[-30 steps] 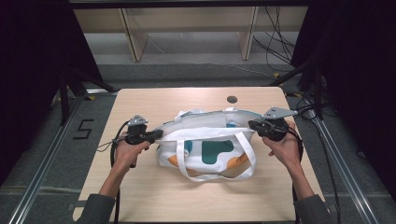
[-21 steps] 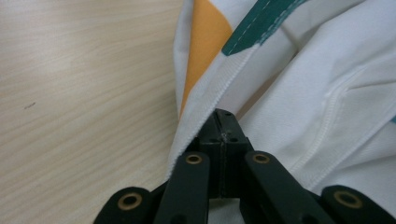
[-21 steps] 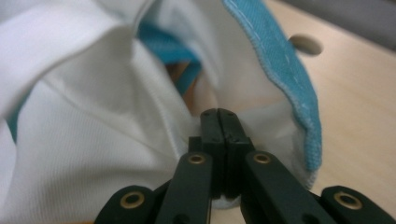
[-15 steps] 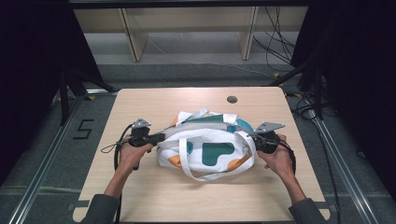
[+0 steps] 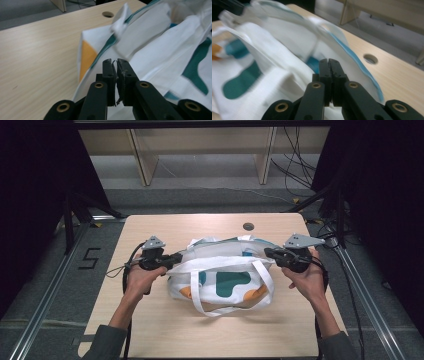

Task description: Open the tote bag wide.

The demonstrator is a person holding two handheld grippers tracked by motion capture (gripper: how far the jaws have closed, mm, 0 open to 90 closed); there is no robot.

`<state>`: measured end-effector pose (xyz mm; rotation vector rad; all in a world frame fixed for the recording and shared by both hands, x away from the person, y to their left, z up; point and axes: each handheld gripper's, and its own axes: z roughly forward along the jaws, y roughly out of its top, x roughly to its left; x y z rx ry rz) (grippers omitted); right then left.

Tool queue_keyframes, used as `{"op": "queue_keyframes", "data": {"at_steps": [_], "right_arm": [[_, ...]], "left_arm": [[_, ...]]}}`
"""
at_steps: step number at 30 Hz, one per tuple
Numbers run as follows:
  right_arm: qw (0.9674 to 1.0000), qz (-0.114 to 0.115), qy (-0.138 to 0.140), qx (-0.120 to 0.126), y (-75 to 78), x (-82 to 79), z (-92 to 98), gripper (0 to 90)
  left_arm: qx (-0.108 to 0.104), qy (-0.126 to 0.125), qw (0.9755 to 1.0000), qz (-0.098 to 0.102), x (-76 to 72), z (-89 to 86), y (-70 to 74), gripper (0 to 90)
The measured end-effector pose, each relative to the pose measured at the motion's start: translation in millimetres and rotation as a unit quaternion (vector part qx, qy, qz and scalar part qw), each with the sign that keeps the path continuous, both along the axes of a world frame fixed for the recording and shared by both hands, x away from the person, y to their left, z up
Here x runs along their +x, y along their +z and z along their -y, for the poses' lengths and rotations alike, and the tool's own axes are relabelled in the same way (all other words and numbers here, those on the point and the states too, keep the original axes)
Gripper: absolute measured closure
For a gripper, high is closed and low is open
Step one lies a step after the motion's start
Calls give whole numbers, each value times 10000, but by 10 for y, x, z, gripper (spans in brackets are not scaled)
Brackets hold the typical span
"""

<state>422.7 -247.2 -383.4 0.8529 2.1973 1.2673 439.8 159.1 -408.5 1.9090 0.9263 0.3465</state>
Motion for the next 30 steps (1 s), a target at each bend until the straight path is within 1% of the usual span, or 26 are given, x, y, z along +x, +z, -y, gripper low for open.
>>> {"op": "queue_keyframes", "data": {"at_steps": [2,3,4,5,6,7,8,10,11,12,13,15,16,17,18,20,21,22,23,24,25,26,27,28,29,30], "right_arm": [[9998,-22,206,-82,49,-8,-129,900],[9996,6,262,-80,44,4,-214,900],[9996,-2,267,-103,29,16,-302,900],[9992,-63,339,-219,27,51,-359,900],[9992,-63,339,-219,27,51,-359,900],[9985,-70,394,-375,-27,133,-503,900],[9982,-48,389,-448,-48,161,-545,900],[9977,-150,261,-602,-91,210,-617,900],[9976,-201,289,-593,-126,244,-640,900],[9962,-368,324,-715,-166,263,-660,900],[9957,-378,342,-768,-206,271,-680,900],[9928,-582,471,-933,-292,243,-710,900],[9923,-643,530,-919,-326,211,-720,900],[9894,-722,703,-1041,-326,172,-708,900],[9887,-768,814,-998,-340,115,-712,900],[9835,-935,1110,-1081,-368,-29,-721,900],[9813,-952,1195,-1168,-405,-105,-732,900],[9780,-1021,1316,-1254,-449,-183,-747,900],[9757,-1145,1380,-1261,-492,-263,-758,900],[9718,-1226,1516,-1324,-537,-345,-754,900],[9721,-1263,1511,-1278,-563,-403,-755,900],[9716,-1275,1560,-1238,-577,-452,-734,900],[9703,-1306,1641,-1202,-582,-492,-712,900],[9694,-1362,1691,-1145,-586,-535,-696,900],[9658,-1304,1903,-1182,-595,-553,-685,900],[9601,-1519,2071,-1106,-625,-592,-687,900]], "left_arm": [[-17,-150,9998,-92,57,144,26,844],[35,-247,9996,-108,96,208,31,844],[43,-220,9997,-100,129,278,28,844],[147,-327,9992,-176,168,321,35,845],[147,-327,9992,-176,168,321,35,847],[75,-398,9987,-294,220,438,25,847],[65,-451,9983,-362,246,494,17,847],[86,-487,9977,-462,312,586,-8,847],[92,-502,9971,-564,364,629,-33,848],[126,-494,9968,-614,398,651,-54,848],[272,-527,9960,-664,448,665,-84,849],[397,-450,9952,-771,515,703,-169,858],[332,-431,9948,-859,544,709,-203,866],[286,-397,9946,-916,569,702,-215,869],[256,-342,9950,-905,589,695,-214,874],[339,-243,9949,-917,645,673,-212,886],[438,-188,9943,-950,674,659,-210,890],[593,-108,9937,-941,706,644,-212,890],[710,-19,9924,-1000,754,622,-222,891],[696,46,9918,-1072,779,612,-235,892],[662,75,9917,-1104,819,596,-264,892],[684,110,9902,-1211,852,581,-280,893],[615,104,9896,-1293,887,580,-302,893],[657,174,9891,-1308,922,579,-310,894],[671,241,9881,-1364,968,566,-315,894],[666,347,9877,-1371,1002,552,-317,894]]}}
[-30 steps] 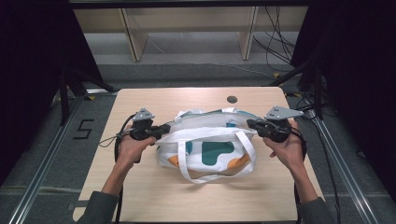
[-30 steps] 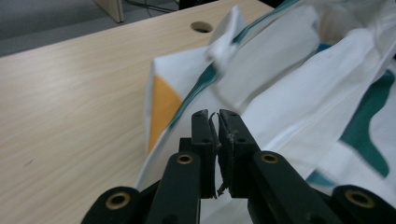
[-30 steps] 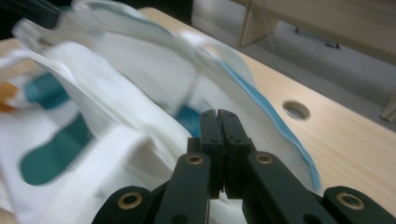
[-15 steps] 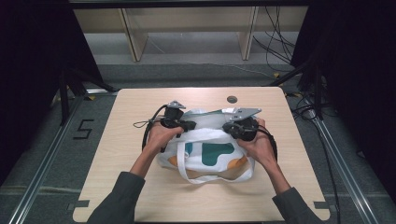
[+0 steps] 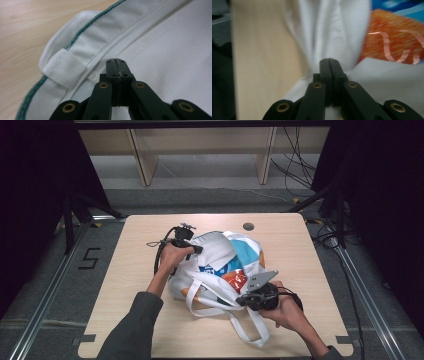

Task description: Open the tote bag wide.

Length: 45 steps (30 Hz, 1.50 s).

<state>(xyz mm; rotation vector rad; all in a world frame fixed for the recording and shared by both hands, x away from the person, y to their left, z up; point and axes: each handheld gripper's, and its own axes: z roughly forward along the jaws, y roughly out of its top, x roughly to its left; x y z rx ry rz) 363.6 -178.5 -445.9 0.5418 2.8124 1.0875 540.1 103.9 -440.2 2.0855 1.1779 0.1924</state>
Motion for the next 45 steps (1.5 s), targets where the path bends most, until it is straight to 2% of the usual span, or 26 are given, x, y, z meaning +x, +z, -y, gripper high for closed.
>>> {"op": "queue_keyframes", "data": {"at_steps": [1,2,3,5,6,8,10,12,14,17,18,21,23,27,28,29,30,31,32,33,35,36,39,41,43,45], "right_arm": [[9993,-280,187,-138,-80,-46,-29,900],[9972,-79,178,-720,-222,-119,-82,900],[9957,18,170,-907,-286,-147,-95,900],[9975,-92,203,-676,-281,-149,-65,900],[9987,42,78,-496,-171,-142,-25,900],[9994,333,-69,-14,83,-109,58,900],[9967,696,-235,334,330,-123,121,900],[9929,997,-310,576,461,-116,133,900],[9878,1295,-498,703,548,-89,108,900],[9857,1425,-603,674,534,16,11,900],[9851,1478,-640,607,500,75,-32,900],[9847,1422,-836,554,417,201,-99,900],[9850,1376,-941,439,346,283,-148,900],[9863,1378,-878,214,218,354,-269,900],[9869,1322,-906,166,197,353,-297,900],[9877,1302,-852,124,172,356,-324,900],[9877,1302,-852,124,172,356,-324,900],[9909,1134,-730,-34,119,337,-378,900],[9917,1100,-670,-46,90,329,-397,900],[9940,958,-518,-108,64,311,-412,900],[9974,643,-269,-201,-15,231,-452,900],[9970,725,-61,-274,-53,207,-463,900],[9978,529,179,-344,-104,121,-481,900],[9978,528,143,-373,-95,98,-488,900],[9981,517,84,-317,-66,118,-475,900],[9974,706,-117,-57,26,165,-432,900]], "left_arm": [[-5,102,9999,13,15,-12,1,894],[-42,87,10000,-15,15,-21,5,893],[-58,63,10000,0,-6,-21,24,893],[-15,-198,9997,111,-90,-5,82,886],[4,-256,9995,177,-139,8,111,880],[-210,-501,9983,196,-219,37,148,879],[-254,-695,9969,263,-298,73,191,881],[-298,-788,9961,253,-343,98,186,882],[-399,-799,9958,189,-386,142,141,882],[-354,-903,9952,155,-402,141,114,881],[-483,-880,9949,90,-425,156,71,879],[-519,-864,9949,58,-430,149,37,878],[-409,-941,9947,25,-428,162,33,875],[-274,-1111,9934,-22,-435,192,29,871],[-271,-1002,9946,13,-433,217,13,873],[-112,-1016,9948,4,-414,222,9,878],[-112,-1016,9948,4,-414,222,9,885],[343,-1100,9933,36,-351,223,16,890],[561,-1062,9928,51,-319,216,22,891],[646,-859,9941,118,-293,218,14,891],[656,-649,9957,87,-222,166,3,893],[647,-626,9959,64,-192,140,-12,894],[582,-437,9973,97,-146,129,-70,895],[708,-460,9963,172,-166,160,-64,895],[662,-507,9963,183,-201,143,-33,893],[612,-607,9960,249,-264,109,10,884]]}}
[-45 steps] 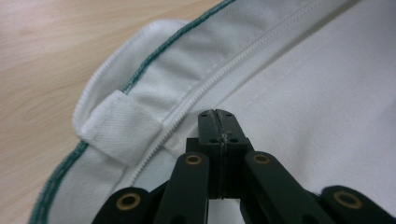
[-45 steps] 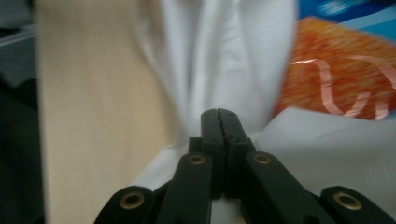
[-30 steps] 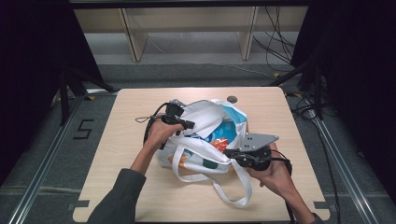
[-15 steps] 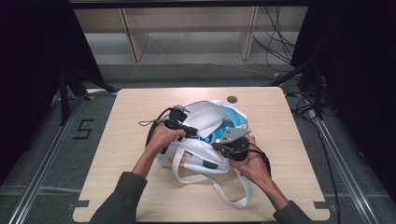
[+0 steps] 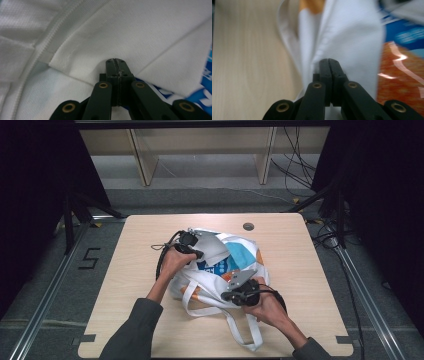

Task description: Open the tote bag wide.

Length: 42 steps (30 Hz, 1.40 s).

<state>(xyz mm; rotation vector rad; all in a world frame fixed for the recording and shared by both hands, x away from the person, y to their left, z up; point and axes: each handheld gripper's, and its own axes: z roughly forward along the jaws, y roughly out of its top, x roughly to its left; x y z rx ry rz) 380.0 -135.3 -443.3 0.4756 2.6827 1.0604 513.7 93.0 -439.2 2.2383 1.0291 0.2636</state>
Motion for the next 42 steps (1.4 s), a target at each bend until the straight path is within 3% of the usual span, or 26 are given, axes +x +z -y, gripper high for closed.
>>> {"op": "queue_keyframes", "data": {"at_steps": [1,2,5,7,9,11,13,15,16,18,19,21,23,24,25,26,27,29,31,32,35,36,37,40,42], "right_arm": [[9996,89,-192,161,82,27,47,900],[9988,276,-205,353,175,85,103,900],[9928,713,-569,773,468,238,277,900],[9875,1016,-890,811,618,372,384,900],[9846,991,-1167,843,664,536,473,900],[9841,947,-1361,644,640,695,538,900],[9802,955,-1683,419,543,856,620,900],[9763,785,-2013,113,392,1005,757,900],[9736,665,-2183,93,286,1074,839,900],[9712,210,-2366,204,78,1189,990,900],[9695,119,-2439,201,-26,1231,1030,900],[9676,-16,-2517,185,-244,1303,1043,900],[9683,-158,-2491,-48,-377,1330,1027,900],[9654,-398,-2577,-4,-434,1314,1003,900],[9680,-338,-2485,-49,-455,1317,1021,900],[9685,-202,-2482,85,-455,1318,1028,900],[9669,-259,-2536,107,-404,1291,1043,900],[9690,-152,-2456,238,-226,1245,1097,900],[9689,3,-2382,672,18,1155,1128,900],[9685,194,-2336,842,138,1106,1131,900],[9732,379,-1885,1264,432,946,1045,900],[9769,443,-1653,1277,489,913,994,900],[9783,359,-1537,1342,511,861,909,900],[9863,260,-1153,1148,494,782,665,900],[9906,279,-1121,730,430,780,541,900]], "left_arm": [[-73,-42,9999,64,-52,-13,28,875],[-101,-115,9998,143,-112,-37,62,868],[-314,-254,9987,326,-291,-168,169,847],[-221,-208,9988,394,-359,-290,203,845],[-264,-123,9990,335,-397,-405,177,843],[-165,-138,9993,294,-414,-509,122,844],[34,-107,9997,230,-443,-580,23,845],[-284,33,9992,285,-481,-668,-49,853],[-318,41,9989,330,-494,-702,-58,857],[-300,-9,9992,275,-516,-739,-51,865],[-295,-28,9990,324,-526,-740,-56,872],[-195,-57,9992,342,-537,-747,-50,891],[-339,-9,9987,390,-537,-757,-74,893],[-345,10,9986,390,-544,-759,-76,894],[-336,19,9987,394,-547,-754,-73,893],[-302,3,9989,358,-544,-755,-62,893],[-303,-2,9990,333,-543,-759,-47,892],[-501,75,9980,372,-552,-762,-11,876],[-590,-10,9973,434,-551,-756,38,862],[-675,31,9966,477,-550,-724,55,859],[-749,-69,9958,527,-517,-597,120,854],[-716,-111,9958,558,-504,-539,138,854],[-700,-129,9960,546,-494,-479,148,849],[-646,-256,9962,528,-457,-319,155,847],[-644,-290,9965,458,-400,-263,158,842]]}}
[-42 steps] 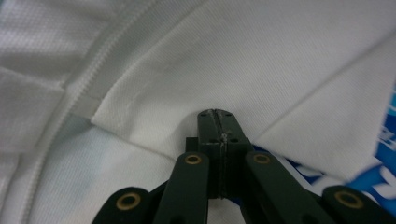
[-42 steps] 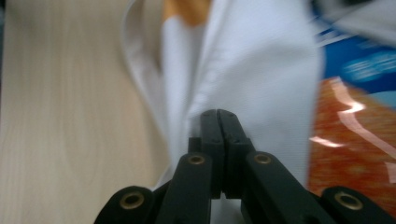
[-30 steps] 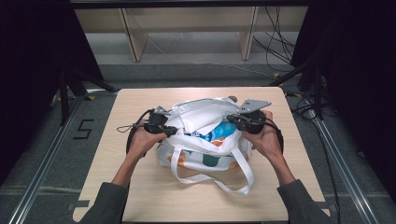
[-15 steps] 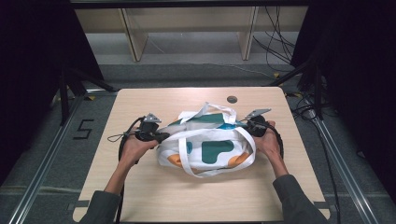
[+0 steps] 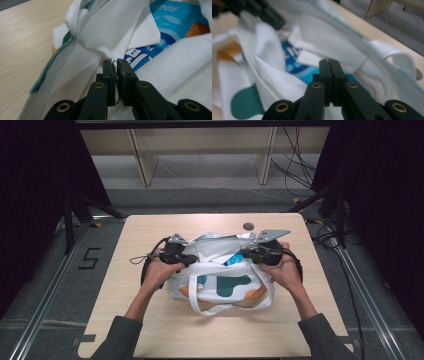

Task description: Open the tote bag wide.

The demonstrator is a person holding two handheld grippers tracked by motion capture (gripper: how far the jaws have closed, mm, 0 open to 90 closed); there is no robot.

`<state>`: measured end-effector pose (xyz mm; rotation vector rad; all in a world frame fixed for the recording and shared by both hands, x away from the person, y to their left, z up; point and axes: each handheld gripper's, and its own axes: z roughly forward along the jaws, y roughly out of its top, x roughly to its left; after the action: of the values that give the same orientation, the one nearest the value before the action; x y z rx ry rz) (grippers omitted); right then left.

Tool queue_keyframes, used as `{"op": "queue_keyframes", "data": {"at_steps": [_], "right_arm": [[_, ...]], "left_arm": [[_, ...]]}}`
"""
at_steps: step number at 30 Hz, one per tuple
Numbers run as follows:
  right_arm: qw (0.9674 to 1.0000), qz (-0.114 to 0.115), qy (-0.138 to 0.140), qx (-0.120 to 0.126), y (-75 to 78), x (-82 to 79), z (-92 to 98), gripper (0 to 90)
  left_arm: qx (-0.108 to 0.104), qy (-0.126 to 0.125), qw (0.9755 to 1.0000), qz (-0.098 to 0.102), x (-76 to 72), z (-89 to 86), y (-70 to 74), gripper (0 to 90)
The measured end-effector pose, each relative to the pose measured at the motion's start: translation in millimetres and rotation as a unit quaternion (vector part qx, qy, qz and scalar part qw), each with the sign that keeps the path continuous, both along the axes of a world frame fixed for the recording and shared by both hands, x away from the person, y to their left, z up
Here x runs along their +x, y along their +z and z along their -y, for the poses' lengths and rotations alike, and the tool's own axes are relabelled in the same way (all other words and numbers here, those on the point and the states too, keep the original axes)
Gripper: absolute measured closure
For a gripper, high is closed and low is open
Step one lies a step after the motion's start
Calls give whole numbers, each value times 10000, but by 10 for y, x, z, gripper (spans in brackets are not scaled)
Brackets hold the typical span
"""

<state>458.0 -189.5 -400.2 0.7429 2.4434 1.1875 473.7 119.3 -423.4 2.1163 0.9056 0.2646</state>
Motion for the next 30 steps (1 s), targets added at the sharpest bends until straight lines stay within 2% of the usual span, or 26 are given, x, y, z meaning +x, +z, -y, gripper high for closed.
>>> {"op": "queue_keyframes", "data": {"at_steps": [1,4,5,6,7,8,9,10,11,12,13,14,16,17,18,19,21,22,23,24,25,26,27,28,29,30], "right_arm": [[9998,-86,19,-176,-45,3,-34,900],[9981,-381,300,-369,-179,-60,-73,900],[9975,-412,392,-410,-195,-118,-65,900],[9967,-499,471,-441,-206,-182,-49,900],[9954,-562,621,-470,-222,-234,-32,900],[9946,-636,637,-519,-258,-314,-20,900],[9931,-737,689,-592,-283,-359,-15,900],[9922,-750,760,-646,-350,-431,-28,900],[9899,-871,844,-732,-380,-472,-34,900],[9892,-897,874,-755,-434,-517,-50,900],[9874,-868,1005,-857,-470,-534,-49,900],[9869,-874,1030,-877,-495,-570,-49,900],[9868,-876,1048,-872,-511,-596,-47,900],[9860,-943,1034,-905,-513,-603,-53,900],[9859,-907,1042,-941,-523,-605,-67,900],[9859,-874,1057,-956,-518,-604,-70,900],[9875,-889,937,-899,-485,-618,-62,900],[9887,-878,882,-841,-453,-626,-59,900],[9909,-726,833,-773,-393,-608,-39,900],[9925,-516,906,-632,-328,-571,-19,900],[9948,-406,752,-563,-243,-554,5,900],[9969,-199,601,-459,-161,-523,26,900],[9983,-22,456,-360,-89,-481,47,900],[9987,108,338,-354,-27,-428,63,900],[9991,156,199,-337,9,-383,69,900],[9989,152,110,-438,22,-332,74,900]], "left_arm": [[-11,19,10000,-94,46,31,0,838],[139,-64,9992,-359,227,153,-9,840],[139,-64,9992,-359,227,153,-9,846],[371,-184,9977,-542,343,241,-30,851],[371,-184,9977,-542,343,241,-30,863],[739,-42,9956,-571,430,322,-66,881],[817,-45,9946,-640,485,328,-83,890],[849,-3,9939,-697,507,332,-91,891],[871,112,9939,-669,539,327,-108,892],[843,293,9936,-685,571,309,-131,893],[883,273,9925,-797,614,272,-158,894],[822,305,9922,-886,646,248,-186,895],[872,377,9915,-884,674,261,-214,895],[833,454,9912,-928,693,273,-225,895],[816,474,9911,-937,700,279,-221,895],[737,540,9919,-885,691,297,-215,894],[795,461,9929,-758,638,294,-158,891],[732,406,9945,-633,583,298,-128,866],[746,278,9952,-570,519,297,-80,846],[657,181,9967,-441,439,302,-50,836],[589,98,9974,-413,360,294,-14,838],[447,26,9984,-349,282,292,4,839],[399,-124,9986,-332,197,301,19,840],[501,-327,9977,-323,106,309,27,837],[681,-584,9954,-349,18,312,26,833],[874,-771,9925,-364,-91,314,2,837]]}}
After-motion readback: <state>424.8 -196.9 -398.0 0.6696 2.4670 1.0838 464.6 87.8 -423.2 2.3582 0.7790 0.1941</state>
